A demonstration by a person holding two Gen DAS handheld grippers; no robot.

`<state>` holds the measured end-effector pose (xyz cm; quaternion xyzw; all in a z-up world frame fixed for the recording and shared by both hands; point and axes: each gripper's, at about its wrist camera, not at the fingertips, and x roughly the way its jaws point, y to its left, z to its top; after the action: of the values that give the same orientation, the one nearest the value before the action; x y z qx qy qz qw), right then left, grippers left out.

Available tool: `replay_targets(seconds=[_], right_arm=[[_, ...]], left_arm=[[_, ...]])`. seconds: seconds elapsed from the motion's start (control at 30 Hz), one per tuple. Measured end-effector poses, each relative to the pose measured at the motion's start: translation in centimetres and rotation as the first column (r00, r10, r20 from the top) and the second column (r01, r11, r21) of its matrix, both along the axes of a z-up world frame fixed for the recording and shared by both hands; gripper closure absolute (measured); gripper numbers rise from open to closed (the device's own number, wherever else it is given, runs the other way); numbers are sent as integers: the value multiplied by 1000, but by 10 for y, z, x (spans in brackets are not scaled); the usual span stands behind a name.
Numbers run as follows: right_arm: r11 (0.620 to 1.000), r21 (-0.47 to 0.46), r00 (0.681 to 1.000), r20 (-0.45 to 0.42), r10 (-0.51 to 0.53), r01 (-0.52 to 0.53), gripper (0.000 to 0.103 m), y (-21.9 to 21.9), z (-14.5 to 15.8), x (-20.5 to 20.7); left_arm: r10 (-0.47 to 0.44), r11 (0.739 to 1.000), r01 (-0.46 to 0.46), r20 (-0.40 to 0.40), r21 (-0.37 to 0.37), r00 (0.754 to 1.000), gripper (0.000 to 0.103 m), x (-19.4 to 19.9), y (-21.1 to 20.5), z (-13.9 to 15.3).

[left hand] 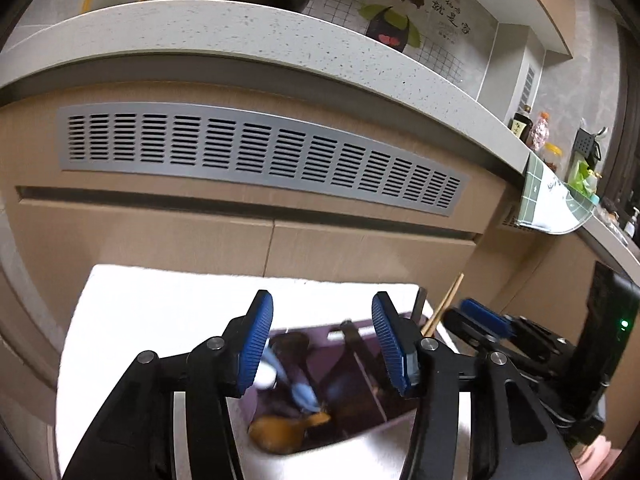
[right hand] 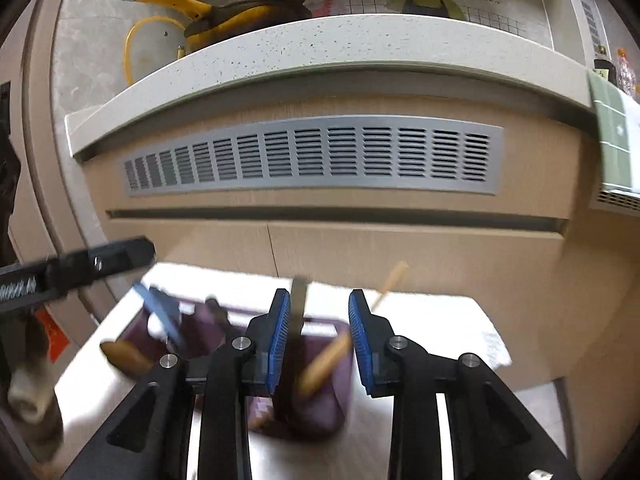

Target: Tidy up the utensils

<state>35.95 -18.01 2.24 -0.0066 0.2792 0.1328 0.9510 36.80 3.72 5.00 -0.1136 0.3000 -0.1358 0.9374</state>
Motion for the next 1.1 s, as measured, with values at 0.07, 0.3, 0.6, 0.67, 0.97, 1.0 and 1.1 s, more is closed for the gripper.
replay_targets(seconds=[0.07,0.3,0.6,0.67,0.97,1.0,1.1], right_arm=[[1000,-26,1000,-24,-1,1,69,-4,-1,-15],[991,-75,978,-185,99,-115,64,0,-28,-88],[947,-10,856,-430,286,-321,64,25,-87,-175],[941,-6,843,-447,300,-338,64,30,-99,-191],[954,-96,871,-443,214,-283,94,19,-107,-188],[959,-99,876,-440,198,-267,95,15,-105,-184],[977,-142,907,-412,89,-161,94,-10,-104,-165]], left_arm=[[7,1000,-7,-12,22,1000,49,-15,1,-2],[27,996,-19,-90,90,996,39,-73,5,-24],[9,982,35,-233,186,972,30,-144,-6,-75],[-4,979,59,-267,196,964,30,-156,-12,-87],[-46,969,126,-347,212,937,30,-176,-31,-111],[-50,968,132,-353,214,934,30,-178,-33,-112],[-59,963,150,-365,225,929,30,-178,-38,-114]])
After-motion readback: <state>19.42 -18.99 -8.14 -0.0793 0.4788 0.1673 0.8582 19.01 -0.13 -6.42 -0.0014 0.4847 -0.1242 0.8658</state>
